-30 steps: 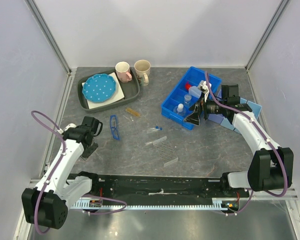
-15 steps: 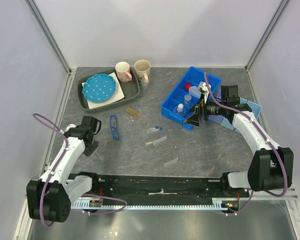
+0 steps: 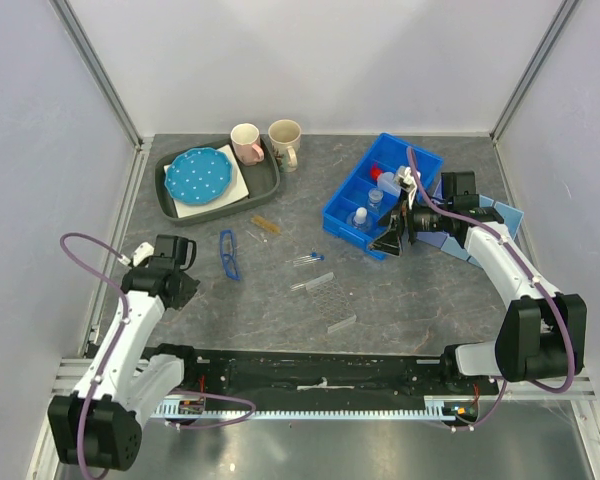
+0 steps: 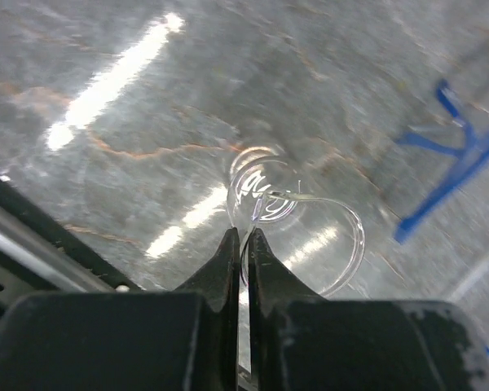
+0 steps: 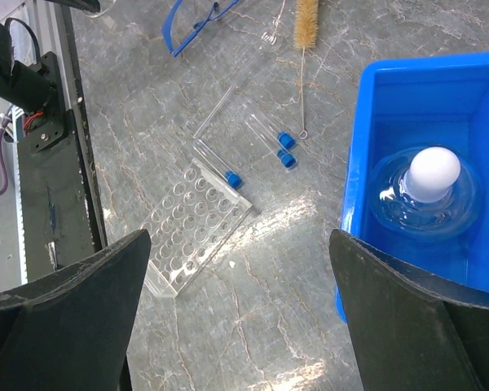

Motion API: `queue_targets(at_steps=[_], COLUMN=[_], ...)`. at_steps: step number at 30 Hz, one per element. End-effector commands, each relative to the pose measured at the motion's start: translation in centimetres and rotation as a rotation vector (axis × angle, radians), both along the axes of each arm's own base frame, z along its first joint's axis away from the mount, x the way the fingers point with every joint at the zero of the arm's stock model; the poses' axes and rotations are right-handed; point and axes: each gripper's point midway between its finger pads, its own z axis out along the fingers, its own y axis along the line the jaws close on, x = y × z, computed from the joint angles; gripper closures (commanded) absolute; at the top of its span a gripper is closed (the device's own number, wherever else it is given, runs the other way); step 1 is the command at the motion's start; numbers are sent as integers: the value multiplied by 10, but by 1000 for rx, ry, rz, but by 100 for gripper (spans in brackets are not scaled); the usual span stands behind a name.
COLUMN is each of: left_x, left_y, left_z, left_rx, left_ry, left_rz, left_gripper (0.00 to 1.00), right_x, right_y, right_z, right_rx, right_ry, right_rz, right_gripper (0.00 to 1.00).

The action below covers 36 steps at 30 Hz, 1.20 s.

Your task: Organize the chemistry lab equipment

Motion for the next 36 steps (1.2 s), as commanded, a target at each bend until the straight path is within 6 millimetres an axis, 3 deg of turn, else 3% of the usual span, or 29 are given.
queue_targets(at_steps=[1, 4, 5, 6, 9, 11, 12, 14, 15, 17, 19, 20, 21, 22, 24, 26, 28, 29, 31, 32, 36], left_x=[26, 35, 35, 44, 48, 45, 51, 53, 51, 63, 60, 69, 65, 74, 74, 82, 83, 84, 89, 82, 85], left_y=[-28, -51, -68, -78, -113, -135, -144, -156, -169, -180, -205, -209, -225, -227, -241, -240, -250, -240, -245, -244, -258], left_z=[29, 47, 54, 70, 96, 106, 118, 118, 121, 126, 138, 129, 137, 129, 134, 125, 132, 121, 122, 113, 111], left_rx=[-92, -163, -219, -236, -350, -465, -489, -536, -542, -506, -517, -480, -486, -457, -446, -396, -396, -336, -293, -261, -231], left_ry=[-182, -316, -356, -457, -605, -647, -701, -699, -702, -720, -727, -692, -693, -665, -661, -627, -620, -564, -526, -466, -409], left_rz=[-218, -373, -474, -537, -725, -808, -847, -862, -905, -903, -946, -912, -940, -890, -878, -800, -760, -710, -651, -646, -616], left_gripper=[98, 98, 98, 98, 98, 98, 98, 98, 98, 98, 98, 98, 98, 98, 98, 98, 98, 98, 98, 98, 98], right_x=[-5, -12, -13, -15, -17, -26, -25, -42, -36, -42, -39, -35, -37, -36, -32, -26, -24, -24, -24, -23, -14], right_y=[8, 12, 13, 14, 21, 33, 39, 60, 65, 82, 95, 101, 108, 113, 119, 123, 126, 127, 131, 131, 133], right_z=[13, 14, 13, 12, 15, 10, 21, 20, 27, 33, 43, 52, 50, 52, 49, 45, 42, 41, 44, 43, 38], right_rx=[41, 57, 56, 54, 29, -39, -72, -144, -182, -203, -232, -235, -258, -268, -314, -322, -333, -334, -324, -327, -334], right_ry=[-59, -65, -67, -65, -74, -52, -99, -80, -107, -106, -104, -121, -119, -133, -141, -143, -125, -120, -124, -127, -120], right_rz=[80, 118, 127, 133, 148, 178, 205, 268, 247, 262, 228, 213, 204, 193, 118, 51, 1, -14, -44, -58, -112], right_gripper=[2, 2, 2, 2, 2, 2, 2, 2, 2, 2, 2, 2, 2, 2, 2, 2, 2, 2, 2, 2, 3])
